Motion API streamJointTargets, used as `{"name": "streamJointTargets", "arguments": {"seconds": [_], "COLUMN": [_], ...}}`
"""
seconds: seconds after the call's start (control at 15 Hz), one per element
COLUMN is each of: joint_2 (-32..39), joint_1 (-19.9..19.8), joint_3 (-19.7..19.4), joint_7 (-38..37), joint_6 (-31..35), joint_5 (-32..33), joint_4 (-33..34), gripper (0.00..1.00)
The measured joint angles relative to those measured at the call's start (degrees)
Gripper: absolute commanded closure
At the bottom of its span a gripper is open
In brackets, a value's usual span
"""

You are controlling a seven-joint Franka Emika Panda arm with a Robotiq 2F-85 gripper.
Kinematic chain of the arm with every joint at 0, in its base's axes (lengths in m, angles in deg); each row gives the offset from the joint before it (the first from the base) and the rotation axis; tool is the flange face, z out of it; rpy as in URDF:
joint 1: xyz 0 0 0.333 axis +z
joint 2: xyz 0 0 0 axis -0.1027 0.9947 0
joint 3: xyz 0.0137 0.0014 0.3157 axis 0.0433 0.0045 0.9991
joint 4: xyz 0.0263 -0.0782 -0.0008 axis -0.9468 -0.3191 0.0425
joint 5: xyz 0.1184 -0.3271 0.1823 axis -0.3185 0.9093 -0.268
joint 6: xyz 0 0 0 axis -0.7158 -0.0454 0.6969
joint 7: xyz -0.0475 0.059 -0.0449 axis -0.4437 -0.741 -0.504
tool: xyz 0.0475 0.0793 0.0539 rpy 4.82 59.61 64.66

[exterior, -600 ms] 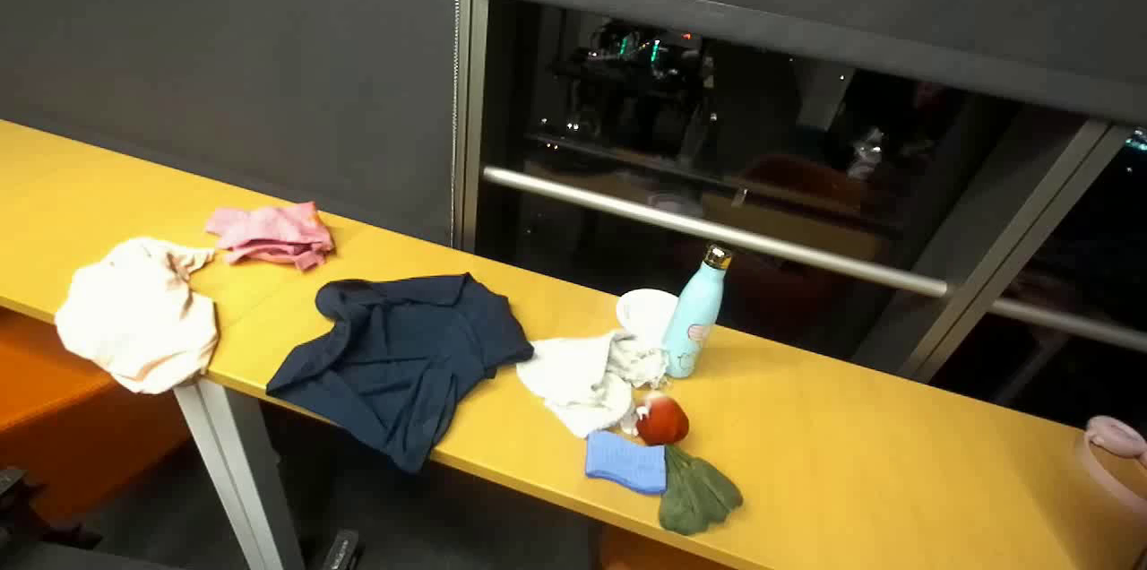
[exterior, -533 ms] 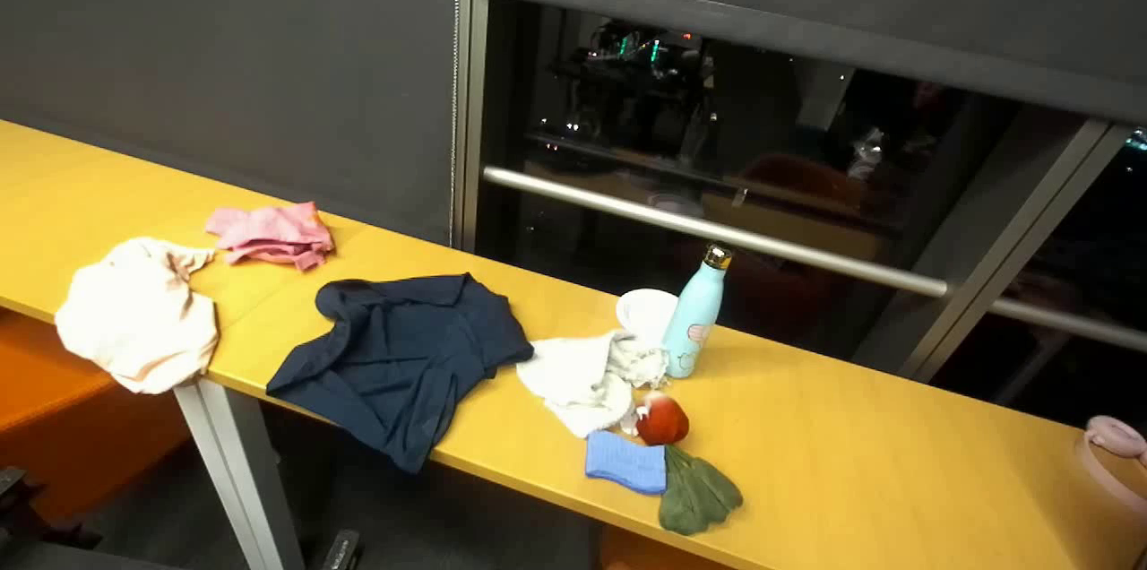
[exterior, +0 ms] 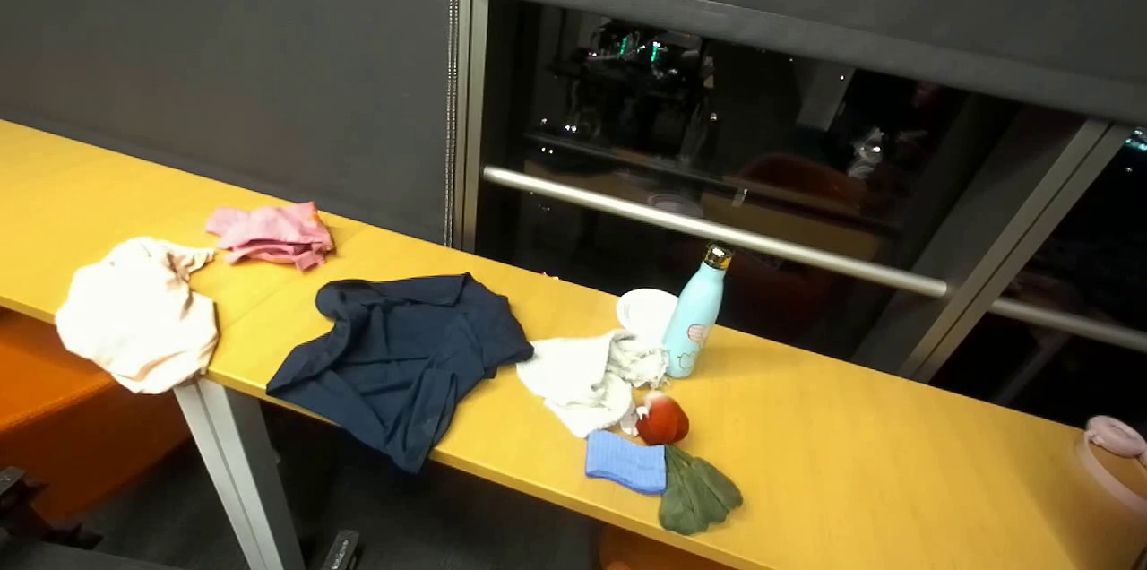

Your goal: Fold the cloth

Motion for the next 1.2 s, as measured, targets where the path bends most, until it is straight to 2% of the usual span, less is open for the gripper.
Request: {"name": "streamJointTargets", "arguments": {"seconds": [0.27, 0.6, 0.87, 1.2], "joint_2": [7.5, 24.0, 35.5, 42.8], "joint_1": [0.5, 0.7, 0.1, -0.7], "joint_3": [0.1, 2.1, 4.9, 7.6], "joint_7": [-1.9, -2.2, -4.2, -7.1], "joint_6": [12.5, 23.7, 25.9, 26.3], "joint_5": [-6.2, -13.6, -15.8, -15.8], "joint_4": [1.5, 4.2, 7.6, 9.5], "gripper": [0.00, 0.00, 0.00, 0.00]}}
